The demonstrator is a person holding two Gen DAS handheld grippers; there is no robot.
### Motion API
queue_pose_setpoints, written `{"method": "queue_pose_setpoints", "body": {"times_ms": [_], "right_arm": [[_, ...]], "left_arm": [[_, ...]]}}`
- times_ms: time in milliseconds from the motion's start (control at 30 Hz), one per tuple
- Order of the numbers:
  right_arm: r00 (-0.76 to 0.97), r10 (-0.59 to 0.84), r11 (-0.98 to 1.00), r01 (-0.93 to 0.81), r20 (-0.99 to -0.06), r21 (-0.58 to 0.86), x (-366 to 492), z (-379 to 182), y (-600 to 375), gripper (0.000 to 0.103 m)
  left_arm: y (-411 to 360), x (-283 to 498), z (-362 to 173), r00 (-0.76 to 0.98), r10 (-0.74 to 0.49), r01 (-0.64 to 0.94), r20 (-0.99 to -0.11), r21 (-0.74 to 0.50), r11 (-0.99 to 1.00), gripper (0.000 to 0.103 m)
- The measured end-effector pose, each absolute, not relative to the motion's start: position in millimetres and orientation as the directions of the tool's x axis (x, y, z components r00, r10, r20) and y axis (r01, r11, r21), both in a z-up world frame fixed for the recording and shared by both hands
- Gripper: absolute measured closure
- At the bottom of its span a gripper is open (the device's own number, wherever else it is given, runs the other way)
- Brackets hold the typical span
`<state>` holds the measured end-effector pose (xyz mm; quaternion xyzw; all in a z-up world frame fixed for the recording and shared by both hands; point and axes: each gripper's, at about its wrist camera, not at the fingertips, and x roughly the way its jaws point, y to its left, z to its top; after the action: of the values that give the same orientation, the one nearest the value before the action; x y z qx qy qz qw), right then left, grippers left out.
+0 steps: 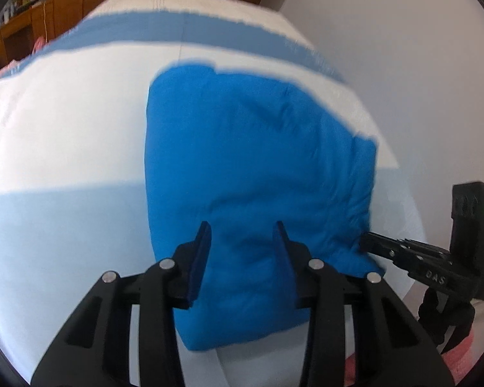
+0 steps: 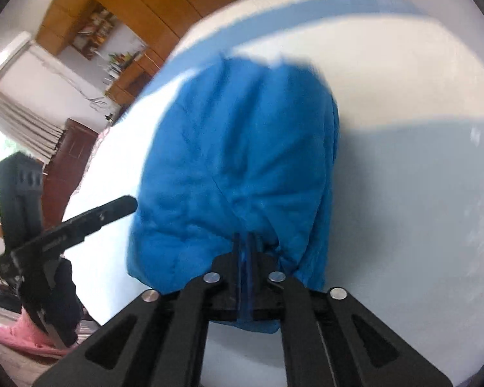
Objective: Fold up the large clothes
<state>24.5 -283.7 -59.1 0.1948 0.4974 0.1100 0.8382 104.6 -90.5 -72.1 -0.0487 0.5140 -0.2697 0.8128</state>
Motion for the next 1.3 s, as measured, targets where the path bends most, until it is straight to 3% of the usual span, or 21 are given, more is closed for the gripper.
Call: {"method": "queue_pose_setpoints", "body": {"times_ms": [233,433,500,767,967,1000,1067,1133,1300], "right_arm": [[0.547,0.295,0.944,-0.04,-0.784,0.327,77.6,-27.3,-270.4,0.097],[0.468,0.227,0.961,0.033,-0.854,0.273,121.8,-55.9,-265.4,0.098],[0.435,0.207,0.964,0.062,-0.876,0.258,126.7,-70.6,-268.6,0.103],[0.396,0.293,0.921,0.127,-0.87,0.367,132.1,-116.3,-290.1,0.103],[0.422,0.295,0.922,0.11,-0.857,0.372,127.2,-103.3,-291.2,0.102],[0.438,0.318,0.909,0.111,-0.841,0.401,122.2,-96.7,-295.3,0.096],[0.474,0.352,0.888,0.102,-0.807,0.448,110.4,-82.3,-303.2,0.08],[0.519,0.361,0.884,0.074,-0.775,0.462,93.8,-65.0,-312.4,0.048],[0.508,0.375,0.877,0.076,-0.776,0.474,72.4,-65.9,-338.9,0.017]], "left_arm": [[-112.2,147.6,-60.9,0.362,-0.471,0.378,-0.805,-0.335,0.863,0.07],[-138.4,170.6,-93.0,0.279,-0.408,0.334,-0.869,-0.31,0.89,0.072],[-139.8,173.1,-100.0,0.268,-0.396,0.336,-0.878,-0.3,0.893,0.072],[-146.5,180.1,-125.8,0.239,-0.392,0.331,-0.889,-0.305,0.893,0.072],[-142.1,183.5,-117.0,0.214,-0.418,0.324,-0.883,-0.339,0.883,0.074],[-134.5,182.0,-112.9,0.214,-0.425,0.318,-0.88,-0.348,0.882,0.073],[-118.8,179.7,-102.6,0.23,-0.435,0.306,-0.871,-0.36,0.882,0.05],[-97.7,176.2,-92.6,0.262,-0.446,0.298,-0.856,-0.367,0.881,0.038],[-52.3,173.1,-105.2,0.21,-0.514,0.268,-0.832,-0.457,0.848,0.029]]}}
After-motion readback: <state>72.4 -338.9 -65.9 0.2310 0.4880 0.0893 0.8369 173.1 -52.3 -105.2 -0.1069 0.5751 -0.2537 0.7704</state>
